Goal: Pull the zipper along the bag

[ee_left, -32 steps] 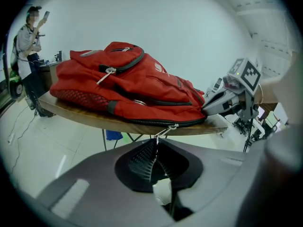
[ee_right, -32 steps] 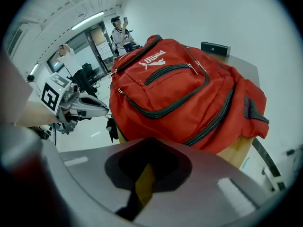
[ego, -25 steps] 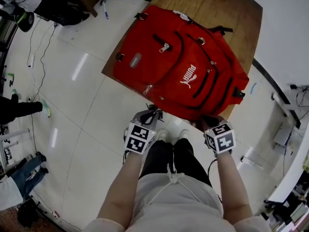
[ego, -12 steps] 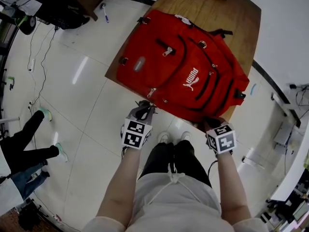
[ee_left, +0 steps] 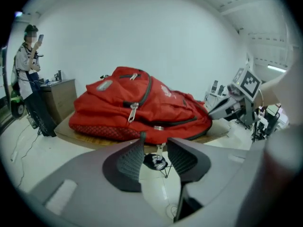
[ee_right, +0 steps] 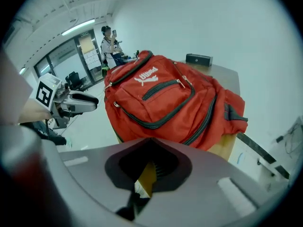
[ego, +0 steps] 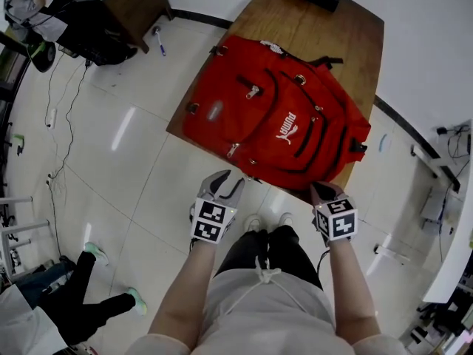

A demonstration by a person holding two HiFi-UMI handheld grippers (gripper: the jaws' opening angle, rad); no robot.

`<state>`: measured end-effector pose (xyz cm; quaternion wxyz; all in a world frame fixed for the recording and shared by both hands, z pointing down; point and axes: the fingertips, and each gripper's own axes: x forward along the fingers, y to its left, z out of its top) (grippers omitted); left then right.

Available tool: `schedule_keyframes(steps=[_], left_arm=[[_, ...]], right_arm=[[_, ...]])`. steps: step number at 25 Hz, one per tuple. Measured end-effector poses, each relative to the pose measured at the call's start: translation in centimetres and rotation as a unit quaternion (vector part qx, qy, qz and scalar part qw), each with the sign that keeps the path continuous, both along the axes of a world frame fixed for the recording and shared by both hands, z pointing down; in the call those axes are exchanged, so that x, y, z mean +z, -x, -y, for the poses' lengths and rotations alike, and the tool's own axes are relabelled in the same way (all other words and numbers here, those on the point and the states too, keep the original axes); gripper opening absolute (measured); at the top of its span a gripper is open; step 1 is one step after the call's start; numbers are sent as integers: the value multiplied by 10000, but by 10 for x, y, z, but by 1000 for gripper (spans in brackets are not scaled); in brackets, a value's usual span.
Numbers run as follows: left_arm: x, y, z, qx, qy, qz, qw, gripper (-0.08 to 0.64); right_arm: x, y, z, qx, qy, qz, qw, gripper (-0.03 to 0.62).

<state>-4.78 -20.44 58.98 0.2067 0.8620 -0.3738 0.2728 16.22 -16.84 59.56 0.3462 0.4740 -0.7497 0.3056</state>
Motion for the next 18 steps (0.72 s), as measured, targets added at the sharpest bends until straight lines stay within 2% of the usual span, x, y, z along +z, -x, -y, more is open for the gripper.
schedule_keyframes(steps=[4,7,12,15,18], left_arm=[[-60,-10,1,29,-543,-493,9973,157],[-116,-20,-3,119,-1053,-878,9905,110],[-185,-35,-31,353,-1916,-1023,9755,8],[-204,-42,-54,464,-2124,-1083,9701,9],[-217,-42,-87,549,-2146,-1183,9680,8]], right_arm=[[-49,3,-1,189,-851,246,9959,6],[-92,3,-10,247,-1478,463,9876,6],[-149,5,-41,341,-2261,735,9707,6],[-180,14,-60,284,-2713,741,9592,6],[-207,28,-87,239,-3068,844,9477,6]])
